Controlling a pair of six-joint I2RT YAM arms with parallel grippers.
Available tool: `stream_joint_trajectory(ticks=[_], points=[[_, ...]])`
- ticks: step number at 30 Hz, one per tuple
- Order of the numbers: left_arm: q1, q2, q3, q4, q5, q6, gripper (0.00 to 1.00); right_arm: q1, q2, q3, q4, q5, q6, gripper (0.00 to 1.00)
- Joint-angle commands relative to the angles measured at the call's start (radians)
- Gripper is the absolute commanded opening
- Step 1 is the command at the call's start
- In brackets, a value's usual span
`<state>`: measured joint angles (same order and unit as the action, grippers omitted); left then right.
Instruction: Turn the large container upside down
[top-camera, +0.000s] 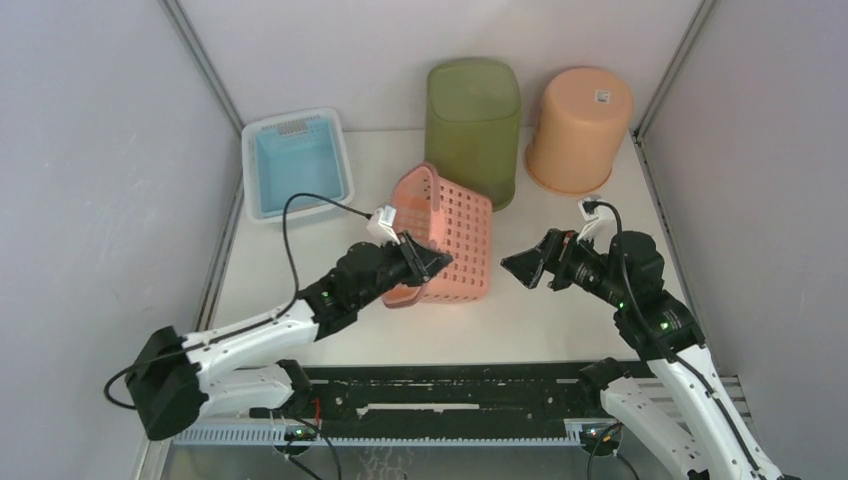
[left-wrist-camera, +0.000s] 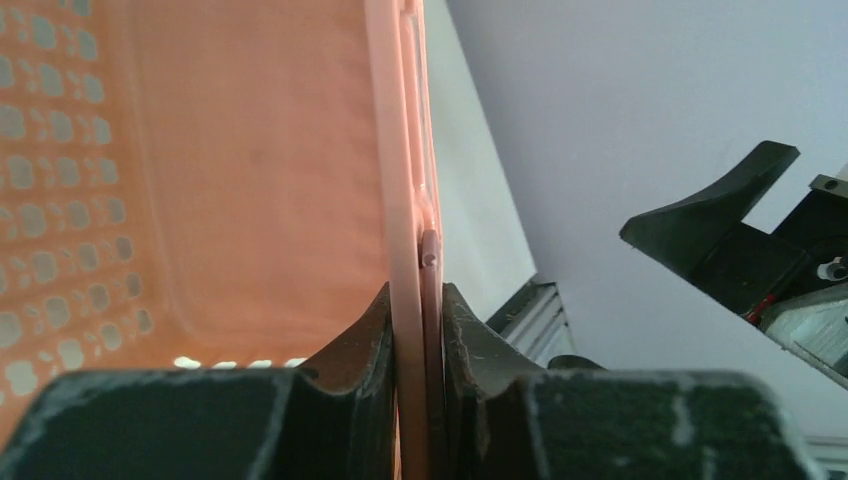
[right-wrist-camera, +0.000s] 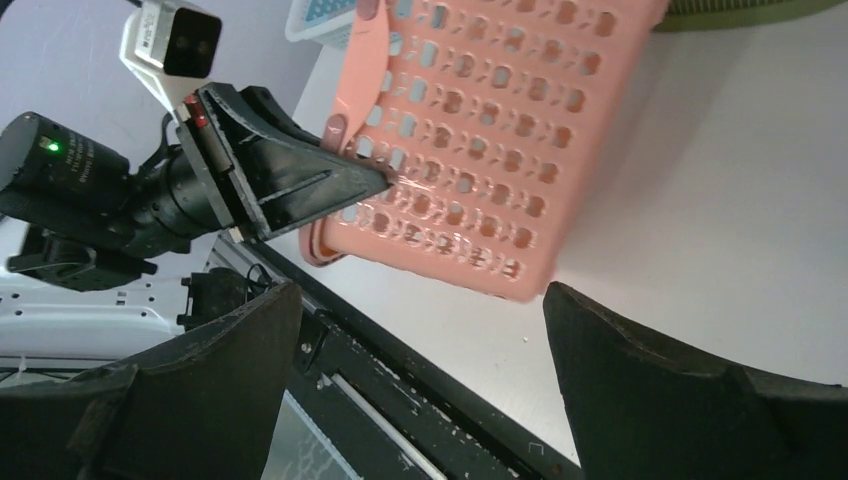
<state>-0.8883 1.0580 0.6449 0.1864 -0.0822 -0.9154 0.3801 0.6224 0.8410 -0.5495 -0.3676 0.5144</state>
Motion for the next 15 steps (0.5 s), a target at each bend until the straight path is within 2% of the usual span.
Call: stream_joint_trajectory(ticks=[1,2,3,6,7,11,15], points=[[-0.036,0.11,-0.027,0.431,0.024,-0.098,0.0,-0.007,-0.013,0.012,-0.024,0.016,-0.029,0.98],[-0.037,0.134,-0.029,0.461,0.025,-0.115,0.0,-0.006,-0.014,0.009,-0.025,0.017,-0.03,0.99],[-0.035,0.153,-0.026,0.465,0.025,-0.126,0.05,-0.006,-0.015,0.009,-0.026,0.017,-0.031,0.99],[-0.035,0.157,0.011,0.328,-0.023,-0.13,0.35,-0.006,-0.012,0.005,-0.029,0.014,-0.038,0.99],[-0.035,0.148,0.028,0.269,-0.04,-0.116,0.4,-0.006,-0.011,0.005,-0.031,0.012,-0.04,0.99],[-0.032,0.11,0.097,0.074,-0.12,-0.04,0.49,-0.008,-0.006,-0.016,-0.016,0.008,-0.043,0.99],[0.009,0.138,0.142,0.029,-0.081,-0.022,0.5,-0.008,0.006,-0.046,0.019,-0.009,-0.03,0.99]])
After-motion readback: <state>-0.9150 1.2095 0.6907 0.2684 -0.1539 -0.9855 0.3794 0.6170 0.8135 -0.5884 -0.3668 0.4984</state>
